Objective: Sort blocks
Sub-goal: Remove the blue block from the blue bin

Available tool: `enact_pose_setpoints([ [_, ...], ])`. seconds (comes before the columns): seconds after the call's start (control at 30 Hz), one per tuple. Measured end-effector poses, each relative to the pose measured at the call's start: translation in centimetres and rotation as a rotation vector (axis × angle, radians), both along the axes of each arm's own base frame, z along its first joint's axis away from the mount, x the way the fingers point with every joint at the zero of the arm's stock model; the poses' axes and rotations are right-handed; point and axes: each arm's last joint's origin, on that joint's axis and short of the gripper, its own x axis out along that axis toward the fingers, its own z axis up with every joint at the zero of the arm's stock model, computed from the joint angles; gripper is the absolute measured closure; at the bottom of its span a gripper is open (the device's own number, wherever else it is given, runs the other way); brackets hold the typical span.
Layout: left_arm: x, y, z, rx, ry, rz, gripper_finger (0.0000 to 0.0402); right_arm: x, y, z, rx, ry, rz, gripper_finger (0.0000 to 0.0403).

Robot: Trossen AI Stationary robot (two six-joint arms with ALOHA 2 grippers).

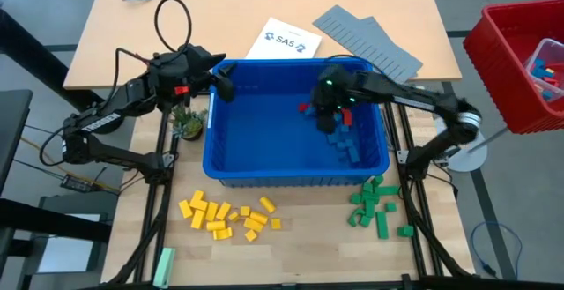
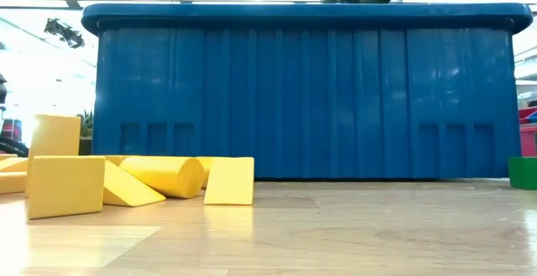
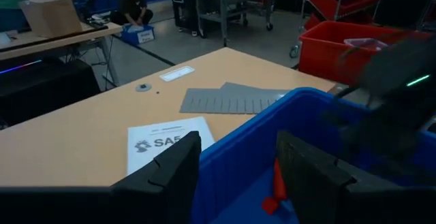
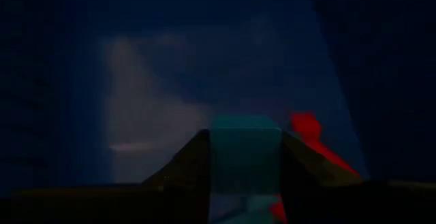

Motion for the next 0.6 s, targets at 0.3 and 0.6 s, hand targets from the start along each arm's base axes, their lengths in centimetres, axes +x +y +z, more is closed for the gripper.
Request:
enact_pose_setpoints([
  [0.3,0.0,0.0,0.0,-0.002,0.004,0.000,0.0199,-3.8,9.4,7.1,0.122,-0.269,0.130,0.0289],
  [0.6,0.0,0.0,0.0,-0.002,0.004,0.000,0.0199,-5.5,17.4,8.2,0.279,-0.267,0.304,0.0289],
])
